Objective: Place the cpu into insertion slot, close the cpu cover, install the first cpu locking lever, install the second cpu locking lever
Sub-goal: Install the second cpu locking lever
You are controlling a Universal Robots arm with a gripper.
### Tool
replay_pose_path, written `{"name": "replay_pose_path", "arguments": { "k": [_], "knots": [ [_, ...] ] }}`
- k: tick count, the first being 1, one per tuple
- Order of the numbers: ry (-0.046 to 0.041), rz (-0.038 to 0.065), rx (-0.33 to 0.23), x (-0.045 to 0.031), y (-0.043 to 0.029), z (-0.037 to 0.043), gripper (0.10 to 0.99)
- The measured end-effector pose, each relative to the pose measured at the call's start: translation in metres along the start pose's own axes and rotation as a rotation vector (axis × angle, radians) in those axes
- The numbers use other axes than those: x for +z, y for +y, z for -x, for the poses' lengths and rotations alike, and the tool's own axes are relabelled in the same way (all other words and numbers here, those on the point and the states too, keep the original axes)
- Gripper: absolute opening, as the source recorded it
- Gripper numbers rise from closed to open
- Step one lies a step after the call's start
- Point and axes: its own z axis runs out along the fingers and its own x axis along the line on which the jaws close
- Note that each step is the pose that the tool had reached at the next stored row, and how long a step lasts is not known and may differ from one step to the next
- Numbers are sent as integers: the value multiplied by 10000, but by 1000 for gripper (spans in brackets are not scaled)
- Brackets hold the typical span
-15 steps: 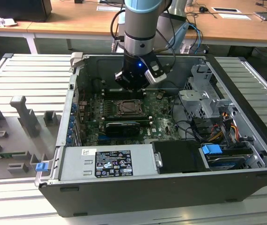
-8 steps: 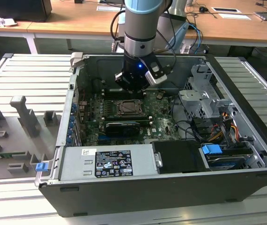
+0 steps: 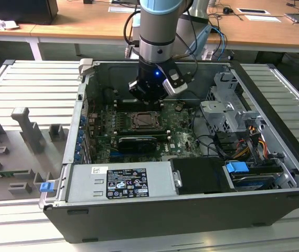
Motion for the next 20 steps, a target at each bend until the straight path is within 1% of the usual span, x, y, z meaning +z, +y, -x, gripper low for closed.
{"name": "replay_pose_path", "arguments": {
  "k": [1,3,6,9,13,15,16,18,19,20],
  "knots": [
    [-1,1,1,-1,-16,-2,106],
    [0,-1,3,-10,-25,-4,106],
    [-1,1,2,-79,-20,-2,106],
    [-1,2,2,-99,-41,-3,106],
    [-1,1,2,-106,-121,-10,106],
    [0,0,2,-113,-190,-14,106],
    [-1,1,2,-118,-256,-19,106],
    [-1,4,2,-126,-334,-24,106],
    [-2,5,2,-128,-362,-25,106],
    [-1,3,4,-131,-367,-27,106]
  ]
}}
